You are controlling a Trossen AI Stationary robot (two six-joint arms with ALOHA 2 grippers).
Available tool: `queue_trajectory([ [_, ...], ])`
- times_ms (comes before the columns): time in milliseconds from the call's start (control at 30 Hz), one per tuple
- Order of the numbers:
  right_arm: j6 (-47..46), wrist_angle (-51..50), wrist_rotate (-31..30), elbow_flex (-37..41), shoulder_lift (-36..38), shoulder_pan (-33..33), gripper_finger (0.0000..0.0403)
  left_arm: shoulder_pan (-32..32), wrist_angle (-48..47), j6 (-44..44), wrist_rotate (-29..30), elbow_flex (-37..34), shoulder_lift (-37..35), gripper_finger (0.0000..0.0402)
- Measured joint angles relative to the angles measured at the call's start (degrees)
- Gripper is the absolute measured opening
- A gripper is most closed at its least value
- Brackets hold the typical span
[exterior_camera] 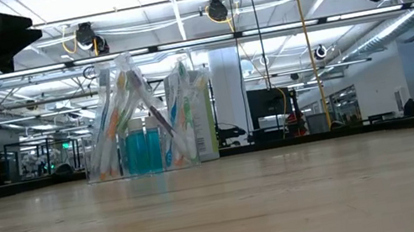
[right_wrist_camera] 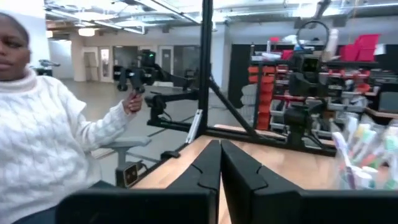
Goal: Pick & Place toothbrushing station
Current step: Return to Home Position
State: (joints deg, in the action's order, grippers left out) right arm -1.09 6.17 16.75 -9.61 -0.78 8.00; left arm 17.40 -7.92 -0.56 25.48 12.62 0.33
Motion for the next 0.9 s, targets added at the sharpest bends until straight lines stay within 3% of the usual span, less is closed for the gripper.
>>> queue_trajectory([
  [167, -0.8, -1.33, -0.15, 1.1, 0.57, -1.57, 0.0004, 0.0, -0.83, -0.75, 0.01, -0.08, 0.01, 0.0152],
  [500, -3.41, 0.75, 0.05, 4.32, 0.57, -2.73, 0.0004, 0.0, 9.17, 0.62, 0.03, -7.18, 0.01, 0.0152],
  [667, -4.35, 1.95, 0.1, 4.69, 0.6, -2.73, 0.0004, 0.0, 9.64, 1.28, 0.43, -7.69, 0.01, 0.0152],
  [900, -2.21, 2.23, 5.93, 4.42, 0.62, -2.75, 0.0004, 0.0, 9.48, 1.7, 0.27, -7.69, 0.01, 0.0152],
])
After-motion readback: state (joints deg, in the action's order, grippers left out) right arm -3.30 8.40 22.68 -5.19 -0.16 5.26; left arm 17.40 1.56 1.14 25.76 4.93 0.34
